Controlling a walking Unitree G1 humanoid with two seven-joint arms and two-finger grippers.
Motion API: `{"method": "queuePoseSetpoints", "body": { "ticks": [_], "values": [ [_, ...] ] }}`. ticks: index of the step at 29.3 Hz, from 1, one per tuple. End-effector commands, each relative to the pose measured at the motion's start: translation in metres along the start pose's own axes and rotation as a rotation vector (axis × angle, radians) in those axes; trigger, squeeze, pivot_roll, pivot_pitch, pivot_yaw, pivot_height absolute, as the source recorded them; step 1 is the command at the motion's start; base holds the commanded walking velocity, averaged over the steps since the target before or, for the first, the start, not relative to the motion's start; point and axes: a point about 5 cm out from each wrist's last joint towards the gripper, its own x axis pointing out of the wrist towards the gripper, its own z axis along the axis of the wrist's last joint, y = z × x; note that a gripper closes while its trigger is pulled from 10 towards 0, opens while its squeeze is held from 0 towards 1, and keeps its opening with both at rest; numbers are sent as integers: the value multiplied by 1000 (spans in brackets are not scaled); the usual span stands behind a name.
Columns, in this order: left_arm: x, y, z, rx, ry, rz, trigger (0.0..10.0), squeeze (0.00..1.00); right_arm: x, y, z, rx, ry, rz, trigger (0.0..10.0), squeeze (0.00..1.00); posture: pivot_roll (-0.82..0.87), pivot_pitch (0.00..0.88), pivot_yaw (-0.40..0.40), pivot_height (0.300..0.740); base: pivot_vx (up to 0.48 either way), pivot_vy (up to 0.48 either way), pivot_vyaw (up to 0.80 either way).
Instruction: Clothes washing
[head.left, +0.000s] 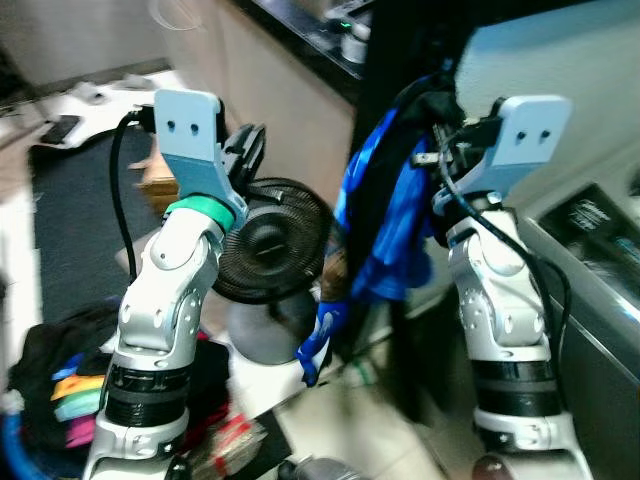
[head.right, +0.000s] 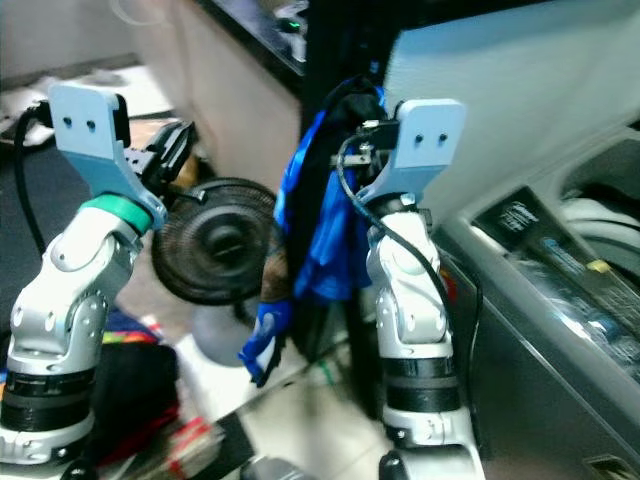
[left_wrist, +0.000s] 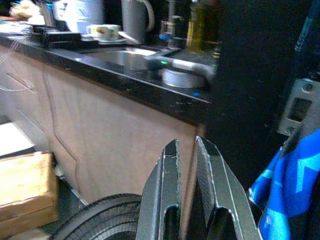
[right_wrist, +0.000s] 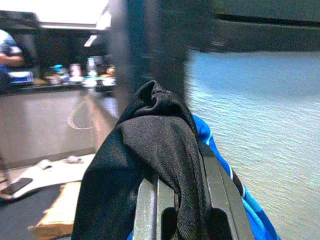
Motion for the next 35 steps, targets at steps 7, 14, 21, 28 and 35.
{"method": "queuePoseSetpoints", "body": {
  "ticks": [7, 14, 21, 28, 35],
  "values": [
    [-2, 4, -7, 14, 23, 23, 10000, 0, 3, 4, 5, 14, -35, 9, 10000, 0, -17, 0, 18, 740, 0, 0, -800],
    [-1, 4, -9, 18, 26, 25, 10000, 0, 4, 4, 5, 17, -35, 11, 10000, 0, -19, 0, 20, 740, 0, 0, -800],
    [-1, 5, -11, 21, 30, 27, 10000, 0, 4, 4, 5, 19, -39, 7, 10000, 0, -19, 0, 21, 740, 0, 0, -800],
    [-1, 5, -11, 23, 29, 31, 10000, 0, 5, 5, 6, 23, -42, 10, 10000, 0, -18, 0, 21, 740, 0, 0, -800],
    [-1, 6, -10, 22, 26, 34, 10000, 0, 6, 6, 6, 26, -44, 14, 10000, 0, -17, 0, 20, 740, 0, 0, -800]
  ]
}}
